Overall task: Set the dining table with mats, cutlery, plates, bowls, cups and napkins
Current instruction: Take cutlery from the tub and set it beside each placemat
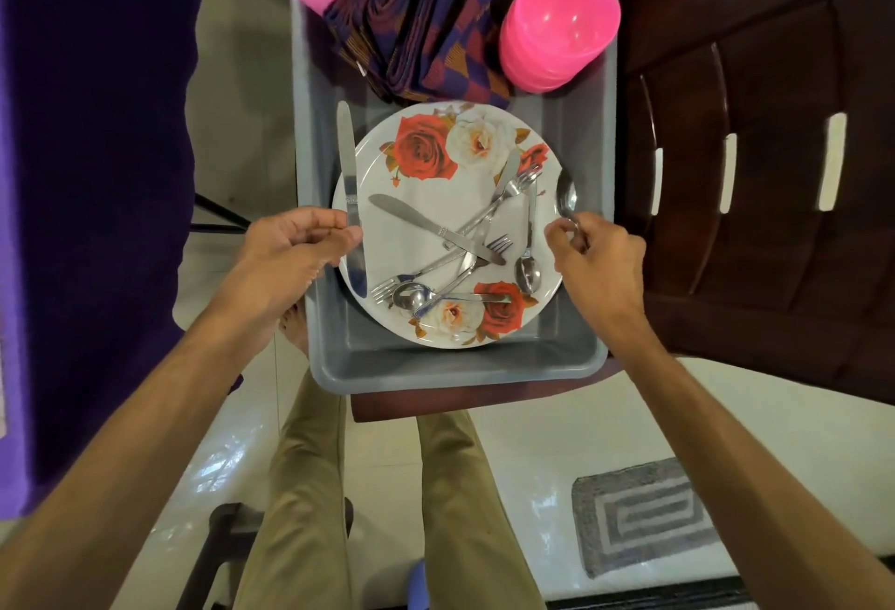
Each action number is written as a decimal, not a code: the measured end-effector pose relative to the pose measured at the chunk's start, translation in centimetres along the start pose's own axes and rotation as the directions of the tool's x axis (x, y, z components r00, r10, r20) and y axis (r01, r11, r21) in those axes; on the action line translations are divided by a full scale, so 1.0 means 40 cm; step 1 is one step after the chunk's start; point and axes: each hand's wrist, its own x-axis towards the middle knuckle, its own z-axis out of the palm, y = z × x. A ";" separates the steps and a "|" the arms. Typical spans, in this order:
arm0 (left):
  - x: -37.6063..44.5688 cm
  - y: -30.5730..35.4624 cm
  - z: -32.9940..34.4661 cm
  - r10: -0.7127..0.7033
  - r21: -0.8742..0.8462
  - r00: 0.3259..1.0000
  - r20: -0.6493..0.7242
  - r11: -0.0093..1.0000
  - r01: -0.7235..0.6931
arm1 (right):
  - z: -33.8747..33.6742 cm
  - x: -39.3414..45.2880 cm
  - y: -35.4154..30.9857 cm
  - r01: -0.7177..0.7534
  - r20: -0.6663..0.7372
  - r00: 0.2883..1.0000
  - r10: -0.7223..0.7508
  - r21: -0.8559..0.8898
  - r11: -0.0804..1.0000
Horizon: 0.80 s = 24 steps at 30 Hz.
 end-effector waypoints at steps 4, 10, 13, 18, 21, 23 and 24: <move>0.004 -0.002 0.000 0.014 0.001 0.999 -0.034 1.000 -0.014 | 0.016 -0.025 0.006 0.092 0.058 0.994 -0.089 -0.065 0.994; 0.002 0.002 -0.011 0.097 -0.109 0.972 -0.214 0.986 -0.122 | 0.070 -0.090 -0.068 0.410 0.373 0.868 -0.327 -0.169 0.896; 0.013 0.000 -0.035 0.096 -0.116 0.959 -0.266 0.985 -0.131 | 0.120 -0.102 -0.129 0.602 0.454 0.752 -0.478 -0.179 0.778; 0.023 -0.004 -0.076 0.091 -0.103 0.954 -0.287 0.987 -0.125 | 0.223 -0.062 -0.191 0.748 0.665 0.615 -0.424 -0.321 0.581; 0.018 -0.006 -0.089 0.097 -0.102 0.961 -0.258 0.987 -0.127 | 0.247 -0.046 -0.199 0.747 0.664 0.619 -0.419 -0.333 0.575; 0.013 -0.008 -0.095 0.095 -0.104 0.964 -0.247 0.987 -0.124 | 0.246 -0.036 -0.205 0.703 0.646 0.642 -0.414 -0.280 0.653; 0.012 -0.009 -0.096 0.093 -0.105 0.965 -0.246 0.987 -0.122 | 0.241 -0.032 -0.209 0.667 0.637 0.658 -0.403 -0.244 0.703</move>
